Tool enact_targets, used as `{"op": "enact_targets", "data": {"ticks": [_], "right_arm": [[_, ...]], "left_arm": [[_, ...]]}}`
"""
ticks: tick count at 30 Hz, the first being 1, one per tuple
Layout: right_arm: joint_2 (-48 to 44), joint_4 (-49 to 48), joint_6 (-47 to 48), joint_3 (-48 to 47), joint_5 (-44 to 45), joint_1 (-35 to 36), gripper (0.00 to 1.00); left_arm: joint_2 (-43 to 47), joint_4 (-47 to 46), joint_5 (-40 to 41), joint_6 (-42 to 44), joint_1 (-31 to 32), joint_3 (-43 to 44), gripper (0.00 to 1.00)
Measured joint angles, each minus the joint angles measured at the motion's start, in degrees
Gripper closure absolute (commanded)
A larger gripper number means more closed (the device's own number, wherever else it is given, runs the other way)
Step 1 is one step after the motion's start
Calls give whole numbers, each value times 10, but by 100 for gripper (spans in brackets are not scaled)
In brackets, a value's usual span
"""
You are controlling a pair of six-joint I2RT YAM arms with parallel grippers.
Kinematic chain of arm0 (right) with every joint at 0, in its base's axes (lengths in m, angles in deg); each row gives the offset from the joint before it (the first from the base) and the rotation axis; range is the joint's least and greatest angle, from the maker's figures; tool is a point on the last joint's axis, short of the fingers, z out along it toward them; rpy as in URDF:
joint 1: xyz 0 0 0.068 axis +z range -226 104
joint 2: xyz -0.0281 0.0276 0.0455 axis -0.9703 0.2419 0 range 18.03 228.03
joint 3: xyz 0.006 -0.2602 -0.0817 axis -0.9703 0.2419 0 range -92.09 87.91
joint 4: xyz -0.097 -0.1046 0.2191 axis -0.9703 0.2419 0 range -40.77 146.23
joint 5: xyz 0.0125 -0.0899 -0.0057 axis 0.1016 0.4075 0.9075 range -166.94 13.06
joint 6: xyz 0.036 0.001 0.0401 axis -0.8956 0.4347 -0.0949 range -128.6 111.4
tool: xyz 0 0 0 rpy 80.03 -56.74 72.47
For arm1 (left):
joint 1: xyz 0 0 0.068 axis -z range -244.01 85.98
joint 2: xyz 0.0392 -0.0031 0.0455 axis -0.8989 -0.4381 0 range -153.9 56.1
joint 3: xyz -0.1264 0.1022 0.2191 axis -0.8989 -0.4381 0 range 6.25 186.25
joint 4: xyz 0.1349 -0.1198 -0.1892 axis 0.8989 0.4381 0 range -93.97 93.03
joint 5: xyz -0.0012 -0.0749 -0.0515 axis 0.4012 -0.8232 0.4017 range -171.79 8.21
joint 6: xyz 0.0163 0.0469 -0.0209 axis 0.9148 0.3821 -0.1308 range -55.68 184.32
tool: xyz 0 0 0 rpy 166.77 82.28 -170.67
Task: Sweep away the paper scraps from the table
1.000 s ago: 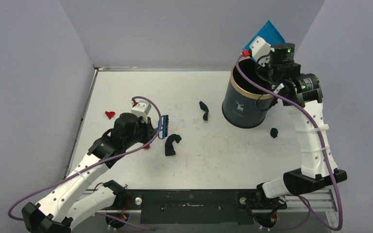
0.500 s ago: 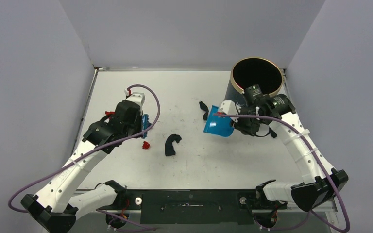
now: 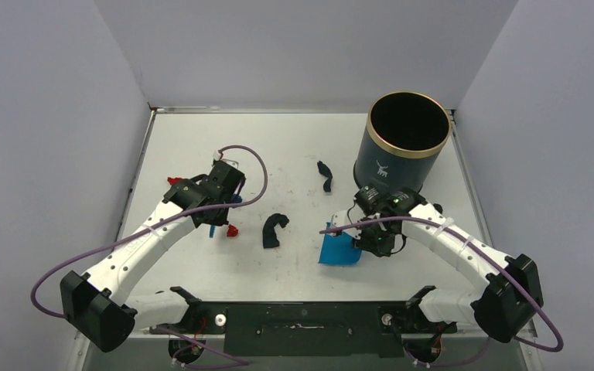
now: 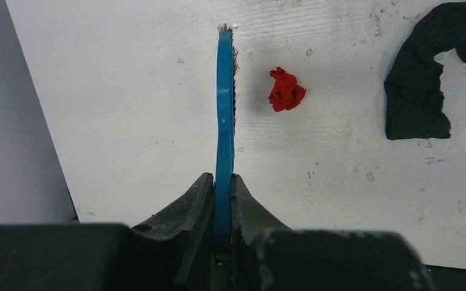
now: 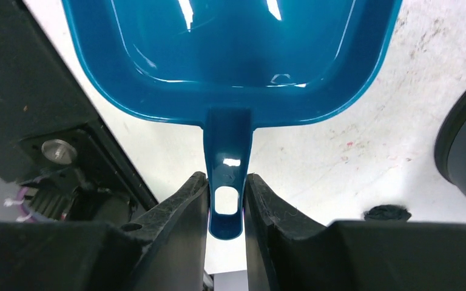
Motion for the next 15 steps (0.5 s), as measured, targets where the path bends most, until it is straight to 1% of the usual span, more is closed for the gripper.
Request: {"op": "enact_targets", "data": {"ticks": [3,7,15], "right_arm": [[12,-40,-35,20,41,43,95],[48,-87,-78,23,86,86,95],[98,-127,-106,24,124,103,95]], "left_arm": [[-15,-7,-7,-1,0,-14,100],[-42,-36,-48,-7,0,-30,100],[-75,-111,-156,-24,0,-39,100]]}}
